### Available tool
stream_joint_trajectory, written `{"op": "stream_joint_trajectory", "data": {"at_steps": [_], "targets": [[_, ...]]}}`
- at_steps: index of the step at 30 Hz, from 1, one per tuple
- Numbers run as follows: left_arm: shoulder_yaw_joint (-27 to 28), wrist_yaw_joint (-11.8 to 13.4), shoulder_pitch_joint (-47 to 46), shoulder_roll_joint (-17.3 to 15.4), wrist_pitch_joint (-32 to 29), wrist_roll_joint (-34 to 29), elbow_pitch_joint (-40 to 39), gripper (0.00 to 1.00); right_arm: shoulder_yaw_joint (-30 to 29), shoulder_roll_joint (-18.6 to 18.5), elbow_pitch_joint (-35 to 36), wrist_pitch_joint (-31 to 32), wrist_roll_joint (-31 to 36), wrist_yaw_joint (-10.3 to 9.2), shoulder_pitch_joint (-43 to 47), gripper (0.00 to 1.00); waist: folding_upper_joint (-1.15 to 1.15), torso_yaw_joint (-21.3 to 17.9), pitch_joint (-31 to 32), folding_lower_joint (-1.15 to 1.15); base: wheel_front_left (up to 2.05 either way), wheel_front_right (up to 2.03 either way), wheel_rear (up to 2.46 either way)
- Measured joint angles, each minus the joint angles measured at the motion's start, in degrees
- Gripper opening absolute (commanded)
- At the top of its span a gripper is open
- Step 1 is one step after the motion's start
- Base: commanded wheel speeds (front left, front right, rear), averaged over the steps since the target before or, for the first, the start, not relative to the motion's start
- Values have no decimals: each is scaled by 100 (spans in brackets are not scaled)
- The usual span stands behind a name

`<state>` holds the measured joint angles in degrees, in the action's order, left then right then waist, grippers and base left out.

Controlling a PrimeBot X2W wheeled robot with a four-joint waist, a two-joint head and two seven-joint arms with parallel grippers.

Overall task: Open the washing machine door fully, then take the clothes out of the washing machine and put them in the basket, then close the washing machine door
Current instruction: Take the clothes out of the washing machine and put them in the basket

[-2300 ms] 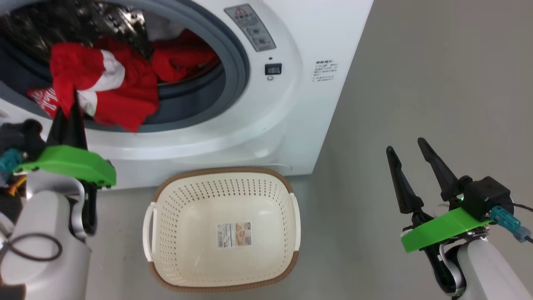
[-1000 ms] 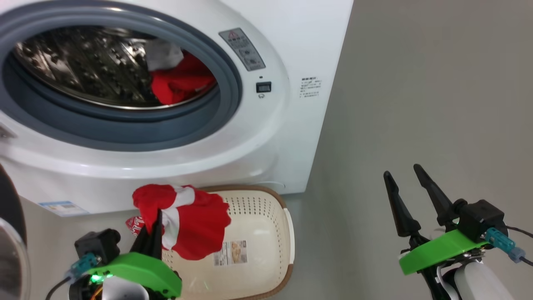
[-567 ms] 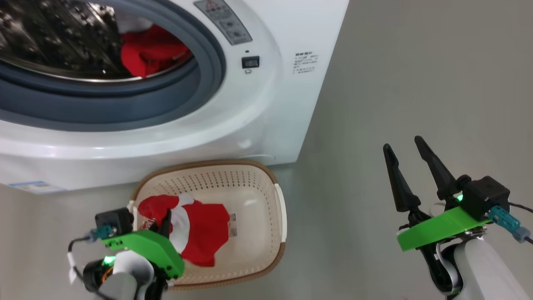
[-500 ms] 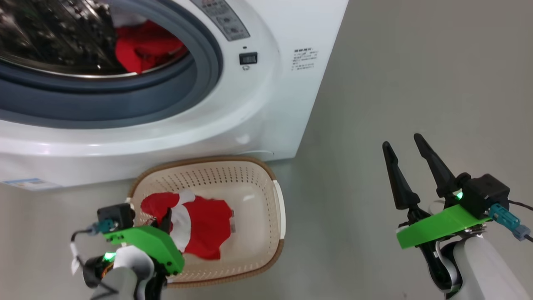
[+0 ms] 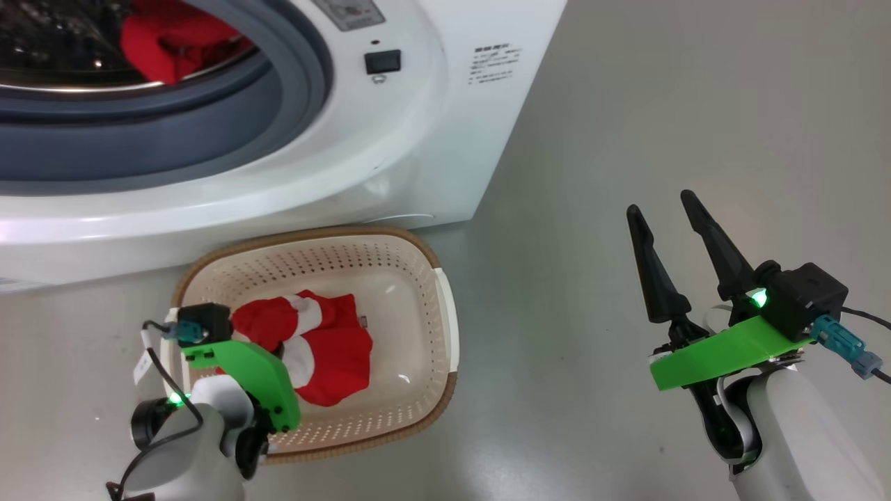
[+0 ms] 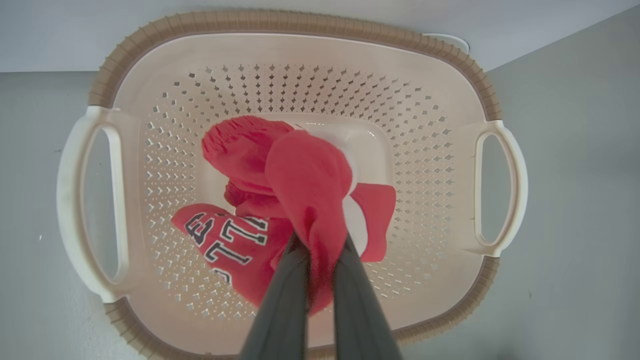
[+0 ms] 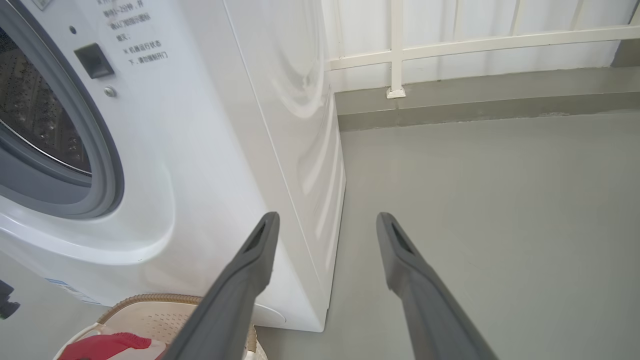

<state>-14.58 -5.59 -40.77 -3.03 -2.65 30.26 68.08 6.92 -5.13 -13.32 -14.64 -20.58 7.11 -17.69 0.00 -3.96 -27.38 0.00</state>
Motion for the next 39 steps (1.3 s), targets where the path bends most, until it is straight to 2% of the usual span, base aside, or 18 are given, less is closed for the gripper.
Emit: {"op": "stream_joint_trajectory", "data": {"at_steps": [2, 3, 5, 6, 13, 20, 26, 31, 39], "targets": [[22, -2, -87, -5, 21, 33, 169, 0, 4, 12, -8, 0, 0, 0, -26, 100, 0, -50, -45, 0, 0, 0, 0], [25, -8, -114, -8, 35, 47, 233, 5, 7, 19, -21, 0, 0, 0, -27, 100, 0, -74, -62, 0, 0, 0, 0], [52, -9, -173, -3, 111, 59, 311, 49, 5, 27, -44, 0, 0, 0, -31, 100, 0, -112, -84, 0, 0, 0, 0], [57, -10, -203, -3, 133, 65, 339, 100, 5, 31, -54, 0, 0, 0, -35, 100, 0, -125, -85, 0, 0, 0, 0], [182, -41, -259, 9, 655, 290, 466, 100, -5, 38, -134, 0, 0, 0, -40, 100, 0, -101, 129, 0, 0, 0, 0], [160, -49, 42, 44, 1360, 309, 488, 100, 13, 10, -177, 0, 0, 0, 101, 100, 0, -2, 610, 0, 0, 0, 0], [152, -49, 242, 15, 1664, 299, 205, 100, 8, -34, -227, 1, 0, 0, 314, 100, 0, 126, 987, 0, 0, 0, 0], [319, -19, 650, -67, 1689, 296, -452, 100, -96, -34, -235, 1, 0, 0, 501, 100, 0, 227, 1313, 0, 0, 0, 0], [783, 283, 1603, -261, 1695, -88, -2265, 100, -300, 8, -222, 1, 221, 0, 600, 100, 0, 298, 1779, 0, 0, 0, 0]]}}
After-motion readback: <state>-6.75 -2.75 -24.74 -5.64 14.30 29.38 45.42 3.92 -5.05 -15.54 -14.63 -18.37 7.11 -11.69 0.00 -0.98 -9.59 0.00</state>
